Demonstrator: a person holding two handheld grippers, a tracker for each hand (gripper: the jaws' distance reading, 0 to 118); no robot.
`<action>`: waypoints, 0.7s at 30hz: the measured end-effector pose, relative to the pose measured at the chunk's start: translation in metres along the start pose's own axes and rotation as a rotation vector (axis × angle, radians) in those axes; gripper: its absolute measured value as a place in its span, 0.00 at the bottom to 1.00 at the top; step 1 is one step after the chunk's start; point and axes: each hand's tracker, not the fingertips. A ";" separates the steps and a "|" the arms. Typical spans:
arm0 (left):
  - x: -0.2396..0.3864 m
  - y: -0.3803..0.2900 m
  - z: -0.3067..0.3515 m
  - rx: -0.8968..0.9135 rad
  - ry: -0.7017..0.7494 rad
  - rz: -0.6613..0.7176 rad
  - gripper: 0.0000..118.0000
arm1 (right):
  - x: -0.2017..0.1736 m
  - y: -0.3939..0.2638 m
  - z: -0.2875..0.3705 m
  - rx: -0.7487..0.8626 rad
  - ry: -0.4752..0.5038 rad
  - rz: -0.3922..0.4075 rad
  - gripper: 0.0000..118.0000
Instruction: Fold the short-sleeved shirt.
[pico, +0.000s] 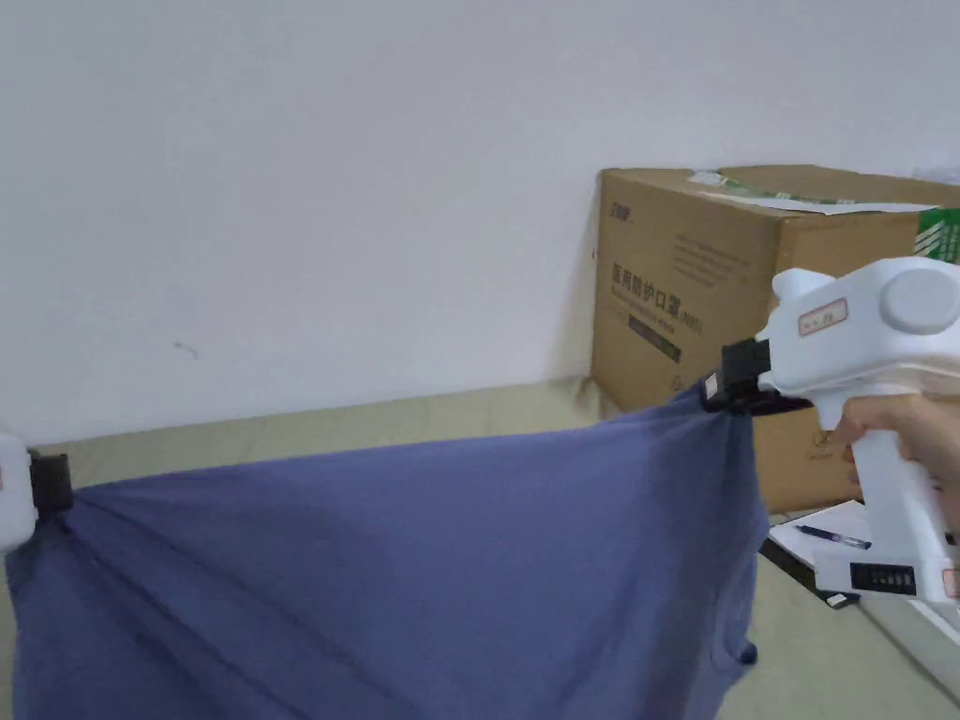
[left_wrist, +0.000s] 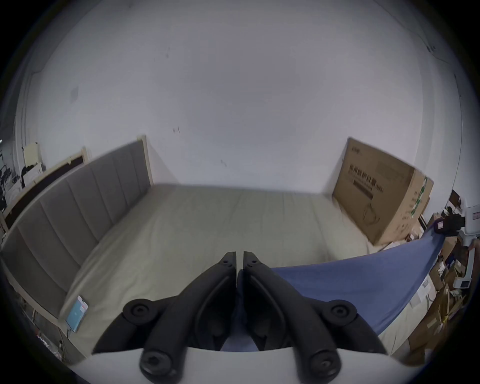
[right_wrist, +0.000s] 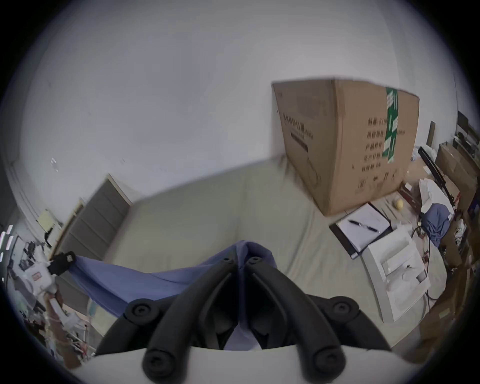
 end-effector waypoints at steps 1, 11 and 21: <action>0.000 0.010 0.010 0.025 -0.009 0.003 0.01 | -0.006 0.006 0.013 0.024 0.012 -0.002 0.01; 0.010 0.115 0.044 0.149 0.014 -0.039 0.01 | -0.037 0.087 0.047 0.130 0.003 0.037 0.01; 0.021 0.204 -0.028 0.162 0.081 -0.089 0.01 | -0.086 0.173 0.008 0.175 -0.015 0.002 0.01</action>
